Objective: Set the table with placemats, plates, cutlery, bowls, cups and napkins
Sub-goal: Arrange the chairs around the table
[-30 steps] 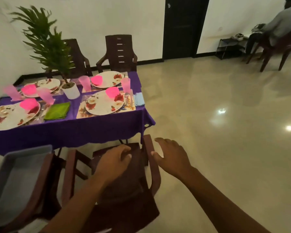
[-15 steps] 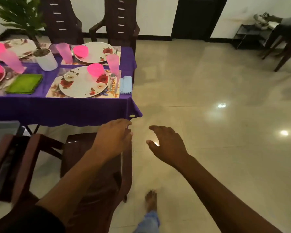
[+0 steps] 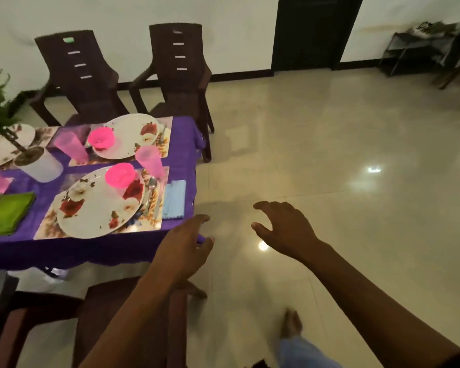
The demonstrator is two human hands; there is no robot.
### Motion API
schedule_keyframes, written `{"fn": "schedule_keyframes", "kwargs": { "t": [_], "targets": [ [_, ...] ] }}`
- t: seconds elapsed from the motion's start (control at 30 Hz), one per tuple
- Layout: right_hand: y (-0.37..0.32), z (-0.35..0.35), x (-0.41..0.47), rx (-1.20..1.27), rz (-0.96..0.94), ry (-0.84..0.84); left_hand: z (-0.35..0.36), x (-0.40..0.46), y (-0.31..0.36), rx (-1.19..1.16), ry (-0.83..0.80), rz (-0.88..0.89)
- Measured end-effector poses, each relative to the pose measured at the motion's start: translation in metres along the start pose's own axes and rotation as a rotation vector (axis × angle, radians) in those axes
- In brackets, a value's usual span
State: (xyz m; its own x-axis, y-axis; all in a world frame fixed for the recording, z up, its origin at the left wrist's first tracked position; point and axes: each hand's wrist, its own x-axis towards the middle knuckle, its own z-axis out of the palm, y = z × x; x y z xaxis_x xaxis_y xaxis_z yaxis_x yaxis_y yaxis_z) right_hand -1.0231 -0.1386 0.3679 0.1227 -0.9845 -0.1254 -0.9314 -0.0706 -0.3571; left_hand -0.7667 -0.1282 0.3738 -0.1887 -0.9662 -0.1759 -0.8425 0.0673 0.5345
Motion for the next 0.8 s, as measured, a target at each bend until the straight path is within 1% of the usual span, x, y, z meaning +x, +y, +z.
{"fn": "schedule_keyframes", "kwargs": {
  "t": [0.13,0.23,0.37,0.43,0.47,0.53,0.63,0.8],
  "targets": [
    [0.041,-0.021,0.076,0.022,-0.029,0.021,0.009,0.078,0.042,0.035,0.051,0.041],
    [0.07,-0.036,0.138,0.061,-0.076,0.007,0.016,0.138,0.067,0.043,0.068,0.025],
    [0.095,-0.062,0.21,0.134,-0.147,-0.085,0.013,0.196,0.085,0.06,0.096,-0.066],
    [0.103,-0.088,0.268,0.129,-0.2,-0.087,-0.001,0.245,0.097,0.045,0.151,-0.107],
    [0.107,-0.097,0.293,0.136,-0.222,-0.084,-0.005,0.266,0.098,0.025,0.169,-0.115],
    [0.117,-0.104,0.326,0.143,-0.247,-0.14,-0.003,0.3,0.099,-0.03,0.152,-0.153],
    [0.135,-0.108,0.367,0.149,-0.256,-0.212,0.006,0.337,0.097,-0.181,0.147,-0.232],
    [0.153,-0.122,0.476,0.113,-0.3,-0.227,0.002,0.434,0.082,-0.318,0.191,-0.265]
  ]
}}
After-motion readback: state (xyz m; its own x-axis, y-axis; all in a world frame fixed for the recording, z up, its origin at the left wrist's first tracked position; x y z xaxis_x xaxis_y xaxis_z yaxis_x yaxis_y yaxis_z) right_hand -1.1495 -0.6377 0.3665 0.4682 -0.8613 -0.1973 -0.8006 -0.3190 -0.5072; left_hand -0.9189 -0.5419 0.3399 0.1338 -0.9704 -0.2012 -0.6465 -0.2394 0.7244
